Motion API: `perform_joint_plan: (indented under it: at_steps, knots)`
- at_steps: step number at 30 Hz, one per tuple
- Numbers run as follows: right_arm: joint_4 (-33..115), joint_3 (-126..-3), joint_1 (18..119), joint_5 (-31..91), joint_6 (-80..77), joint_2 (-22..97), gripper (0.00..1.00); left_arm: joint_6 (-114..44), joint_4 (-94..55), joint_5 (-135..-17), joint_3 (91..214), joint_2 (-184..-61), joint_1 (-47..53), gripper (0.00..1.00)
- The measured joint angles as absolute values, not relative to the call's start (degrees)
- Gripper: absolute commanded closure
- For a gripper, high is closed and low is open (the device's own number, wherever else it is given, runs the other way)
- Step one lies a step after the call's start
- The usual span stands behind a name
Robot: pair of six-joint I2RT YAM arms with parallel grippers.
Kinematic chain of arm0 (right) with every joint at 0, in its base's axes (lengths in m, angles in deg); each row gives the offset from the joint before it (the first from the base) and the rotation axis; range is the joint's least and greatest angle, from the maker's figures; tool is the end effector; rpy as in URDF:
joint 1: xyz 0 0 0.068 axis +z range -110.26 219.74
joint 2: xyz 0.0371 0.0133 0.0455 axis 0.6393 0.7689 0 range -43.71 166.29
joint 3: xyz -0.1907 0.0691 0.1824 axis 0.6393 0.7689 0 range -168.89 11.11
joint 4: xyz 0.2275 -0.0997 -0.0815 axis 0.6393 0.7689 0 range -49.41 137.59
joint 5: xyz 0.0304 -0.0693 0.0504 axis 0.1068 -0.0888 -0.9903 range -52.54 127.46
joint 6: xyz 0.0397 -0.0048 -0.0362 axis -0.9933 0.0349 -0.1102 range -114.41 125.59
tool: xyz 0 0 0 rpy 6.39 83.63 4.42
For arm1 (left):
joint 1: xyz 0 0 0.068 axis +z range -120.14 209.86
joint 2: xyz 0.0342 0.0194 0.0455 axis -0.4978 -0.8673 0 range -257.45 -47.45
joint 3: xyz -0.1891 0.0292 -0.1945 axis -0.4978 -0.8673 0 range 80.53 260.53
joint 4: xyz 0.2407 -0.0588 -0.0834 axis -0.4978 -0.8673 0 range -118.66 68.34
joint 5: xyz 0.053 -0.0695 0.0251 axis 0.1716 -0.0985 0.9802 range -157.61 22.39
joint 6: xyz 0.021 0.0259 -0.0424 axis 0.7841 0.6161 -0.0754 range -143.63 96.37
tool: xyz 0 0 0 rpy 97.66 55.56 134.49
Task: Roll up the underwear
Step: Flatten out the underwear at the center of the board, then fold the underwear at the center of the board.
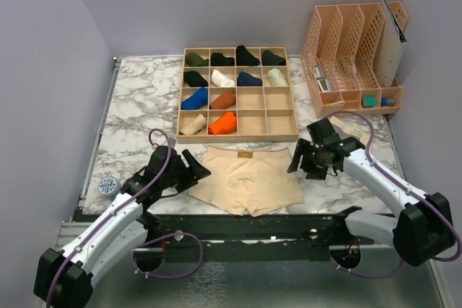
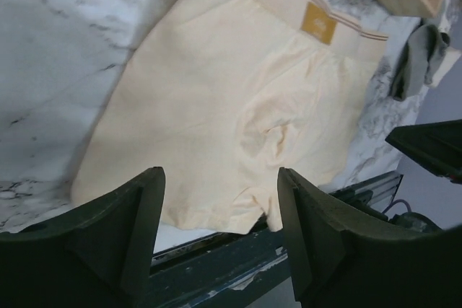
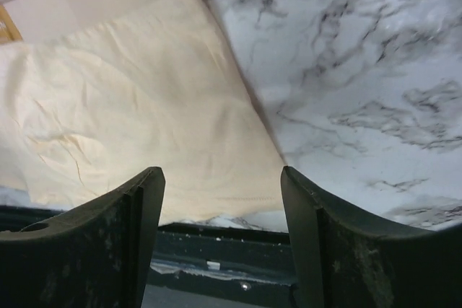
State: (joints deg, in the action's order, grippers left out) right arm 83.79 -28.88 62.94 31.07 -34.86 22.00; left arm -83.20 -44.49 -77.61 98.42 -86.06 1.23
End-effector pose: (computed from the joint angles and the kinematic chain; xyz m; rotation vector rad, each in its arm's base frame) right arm 0.1799 0.0816 0.1997 0.3993 2.8303 0.4159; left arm 0.1227 -0.0741 0.1726 -0.5819 2.4572 -0.9121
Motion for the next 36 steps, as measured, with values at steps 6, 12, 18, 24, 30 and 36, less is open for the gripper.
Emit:
perform_joint_plan:
  at_steps: [6,12,18,24,30,36]
  knots:
    - [83.6,-30.1,62.9,37.4,-36.0,24.3,0.29,-76.6,-43.6,-77.7,109.9,-95.4,1.2,0.04]
    - [83.8,-25.4,62.6,39.4,-39.1,19.0,0.0,-69.2,-43.7,-77.5,116.9,-99.3,1.5,0.01]
    - [84.2,-23.7,62.6,43.5,-44.7,7.4,0.0,-64.6,-42.5,-78.4,118.5,-96.9,3.1,0.09]
    - [84.6,-22.5,62.5,43.6,-47.1,7.4,0.08,-63.1,-39.0,-82.8,120.7,-104.3,2.8,0.15]
    - [85.5,-21.8,62.5,42.6,-47.4,14.9,0.2,-62.3,-38.9,-80.8,129.7,-117.8,-7.9,0.21]
    - [85.4,-18.3,62.5,39.4,-47.2,15.5,0.27,-61.7,-40.0,-74.7,143.1,-130.6,-17.2,0.26]
